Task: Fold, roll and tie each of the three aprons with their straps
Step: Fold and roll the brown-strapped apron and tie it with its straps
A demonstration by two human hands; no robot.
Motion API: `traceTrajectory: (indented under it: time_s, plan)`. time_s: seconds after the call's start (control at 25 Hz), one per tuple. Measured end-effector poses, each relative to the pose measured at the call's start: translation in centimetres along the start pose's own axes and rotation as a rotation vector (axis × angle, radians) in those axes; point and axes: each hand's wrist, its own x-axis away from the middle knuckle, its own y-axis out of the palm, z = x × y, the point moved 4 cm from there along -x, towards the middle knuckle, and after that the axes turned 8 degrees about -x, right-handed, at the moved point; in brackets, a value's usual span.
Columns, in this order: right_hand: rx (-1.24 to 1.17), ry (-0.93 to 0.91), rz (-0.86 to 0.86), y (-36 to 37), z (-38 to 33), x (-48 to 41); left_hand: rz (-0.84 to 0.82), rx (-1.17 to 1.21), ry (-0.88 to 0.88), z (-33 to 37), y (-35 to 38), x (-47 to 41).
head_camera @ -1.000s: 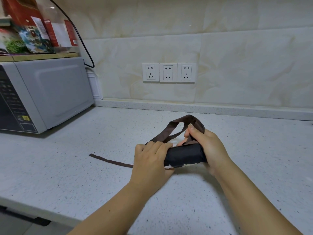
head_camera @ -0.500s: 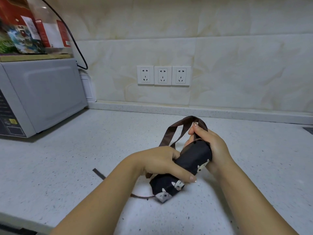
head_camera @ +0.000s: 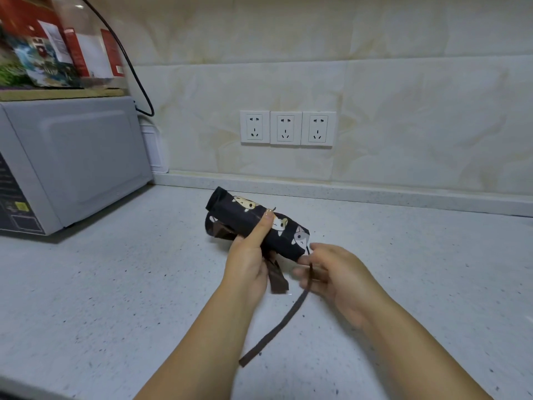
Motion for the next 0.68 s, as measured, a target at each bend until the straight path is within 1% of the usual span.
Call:
traceTrajectory:
  time_s: [0.04, 0.08, 0.12, 0.2, 0.24, 0.28, 0.36, 0.4, 0.44, 0.48, 0.56, 0.68]
  plan:
    - [0.001, 0.01, -0.041, 0.5, 0.5, 0.2, -0.001, 0.004, 0.011, -0.1, 0.1, 0.1]
    - [0.035, -0.001, -0.044, 0.8, 0.9, 0.3, 0.001, -0.005, 0.024, 0.0, 0.2, 0.3]
    - [0.165, -0.05, -0.005, 0.8, 1.0, 0.3, 0.01, -0.024, 0.045, 0.0, 0.2, 0.4]
    - [0.651, -0.21, 0.086, 0.5, 0.5, 0.4, 0.062, -0.105, 0.084, 0.1, -0.1, 0.5]
    - [0.856, -0.29, 0.093, 0.6, 0.1, 0.7, 0.099, -0.165, 0.101, 0.3, -0.4, 0.7]
    - [0.988, -0.342, 0.07, 0.8, -0.2, 1.1, 0.146, -0.237, 0.126, 0.5, -0.6, 0.8]
    - [1.134, -0.37, -0.01, 1.0, -1.0, 2.0, 0.222, -0.376, 0.197, 1.2, -1.1, 1.1]
    - [1.174, -0.369, -0.048, 0.8, -1.6, 2.3, 0.224, -0.432, 0.23, 1.5, -1.2, 1.2]
    - [1.163, -0.362, -0.08, 0.5, -2.2, 2.5, 0.193, -0.49, 0.252, 1.9, -1.2, 1.2]
    - [1.103, -0.355, -0.11, 0.0, -2.7, 2.5, 0.143, -0.541, 0.25, 2.2, -1.2, 1.1]
    - [0.961, -0.343, -0.153, -0.9, -3.4, 2.4, 0.018, -0.602, 0.208, 2.3, -1.1, 0.9]
    - [0.872, -0.334, -0.192, -1.7, -3.5, 1.8, -0.196, -0.623, 0.1, 1.2, -0.7, 0.7]
